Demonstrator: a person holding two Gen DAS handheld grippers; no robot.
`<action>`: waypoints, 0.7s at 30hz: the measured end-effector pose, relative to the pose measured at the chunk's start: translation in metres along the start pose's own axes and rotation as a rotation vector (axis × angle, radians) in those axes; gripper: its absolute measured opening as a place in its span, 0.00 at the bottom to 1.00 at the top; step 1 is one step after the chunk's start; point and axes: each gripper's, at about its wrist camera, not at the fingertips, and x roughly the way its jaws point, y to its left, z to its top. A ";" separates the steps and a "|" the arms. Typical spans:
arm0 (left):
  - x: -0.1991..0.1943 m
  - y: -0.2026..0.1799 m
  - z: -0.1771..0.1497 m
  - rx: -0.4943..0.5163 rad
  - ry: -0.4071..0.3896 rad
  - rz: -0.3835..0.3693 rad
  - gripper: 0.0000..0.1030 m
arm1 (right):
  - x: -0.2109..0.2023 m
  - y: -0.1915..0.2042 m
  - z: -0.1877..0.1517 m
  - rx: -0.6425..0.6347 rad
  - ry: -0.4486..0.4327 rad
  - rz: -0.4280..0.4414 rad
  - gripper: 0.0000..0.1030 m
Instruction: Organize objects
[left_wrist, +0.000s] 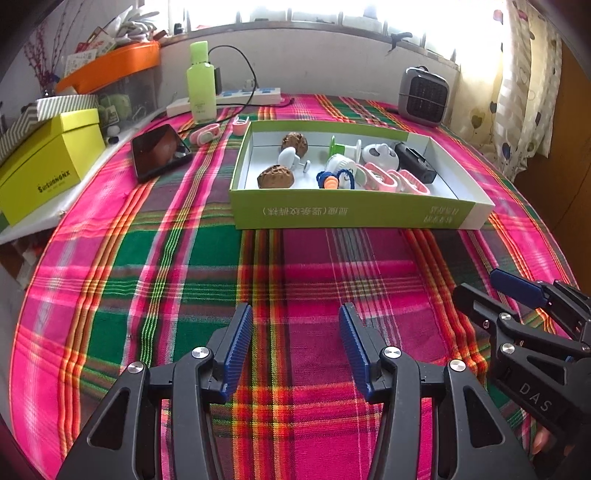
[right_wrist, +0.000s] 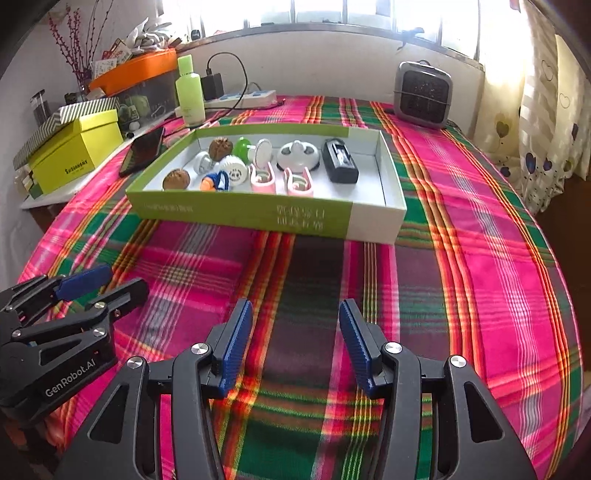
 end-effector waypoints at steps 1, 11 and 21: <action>0.000 0.000 -0.001 0.000 -0.003 0.002 0.47 | 0.000 0.000 -0.001 0.001 0.004 -0.003 0.49; -0.001 -0.004 -0.007 0.001 -0.027 0.021 0.51 | -0.003 -0.007 -0.011 0.023 -0.005 -0.053 0.62; -0.001 -0.007 -0.007 0.008 -0.025 0.023 0.58 | -0.003 -0.008 -0.011 0.022 -0.006 -0.053 0.63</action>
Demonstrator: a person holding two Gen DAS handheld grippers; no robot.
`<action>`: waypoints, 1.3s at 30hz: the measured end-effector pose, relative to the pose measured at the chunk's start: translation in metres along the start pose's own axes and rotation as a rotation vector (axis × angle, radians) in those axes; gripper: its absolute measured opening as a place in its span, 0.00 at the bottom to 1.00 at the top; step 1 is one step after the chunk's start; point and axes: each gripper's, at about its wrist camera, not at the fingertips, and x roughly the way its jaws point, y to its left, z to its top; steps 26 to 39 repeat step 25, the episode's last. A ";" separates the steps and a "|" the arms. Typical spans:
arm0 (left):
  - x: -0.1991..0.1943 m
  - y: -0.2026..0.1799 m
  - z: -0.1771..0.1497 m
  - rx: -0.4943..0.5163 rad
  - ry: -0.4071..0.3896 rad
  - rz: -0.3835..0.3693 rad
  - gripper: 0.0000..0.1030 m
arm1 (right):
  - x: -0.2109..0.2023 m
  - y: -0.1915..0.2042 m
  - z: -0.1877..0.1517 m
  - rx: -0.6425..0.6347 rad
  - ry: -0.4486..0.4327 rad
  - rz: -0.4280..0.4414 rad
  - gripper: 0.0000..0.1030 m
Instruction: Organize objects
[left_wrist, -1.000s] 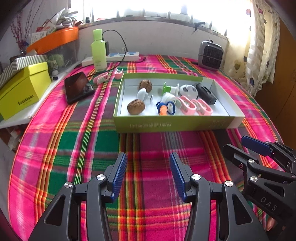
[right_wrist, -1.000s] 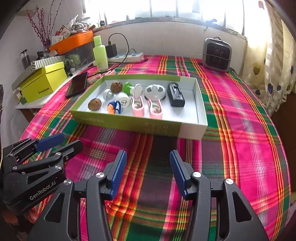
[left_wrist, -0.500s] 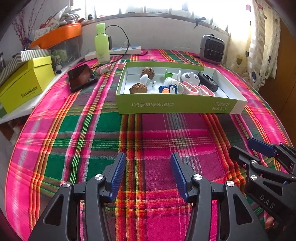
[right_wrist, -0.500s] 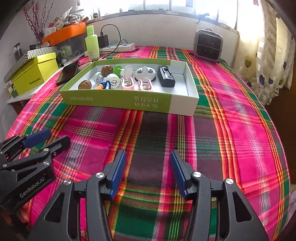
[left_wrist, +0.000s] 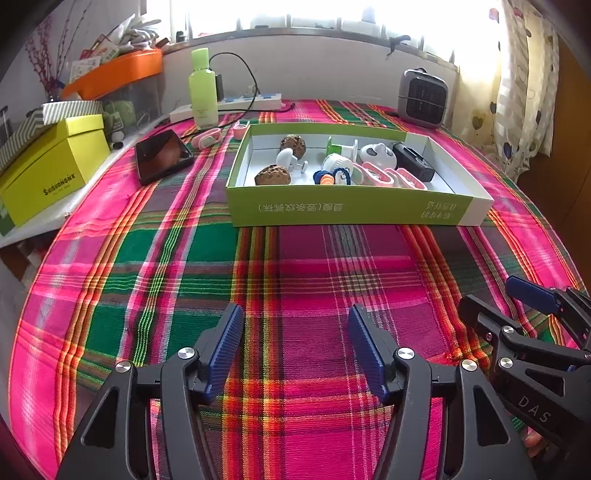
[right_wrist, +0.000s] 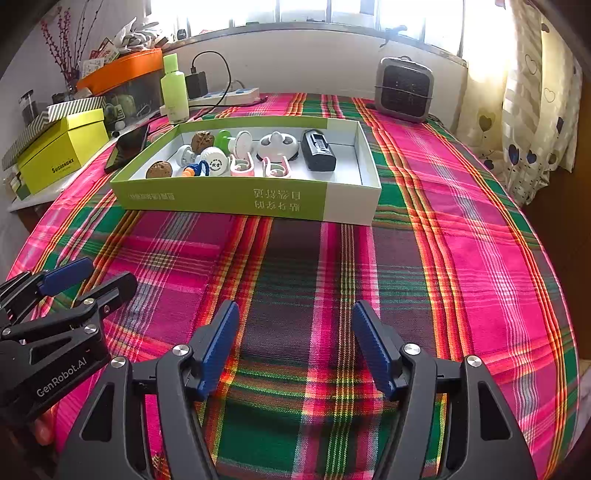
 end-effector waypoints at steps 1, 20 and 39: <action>0.000 -0.001 0.000 -0.001 0.000 0.001 0.58 | 0.000 0.000 0.000 0.000 0.000 0.000 0.63; 0.000 0.000 0.000 0.001 0.001 -0.002 0.60 | 0.000 0.000 0.000 0.001 0.000 0.001 0.63; 0.000 -0.001 0.000 0.000 0.001 -0.003 0.60 | 0.000 0.000 0.000 0.001 0.000 0.001 0.63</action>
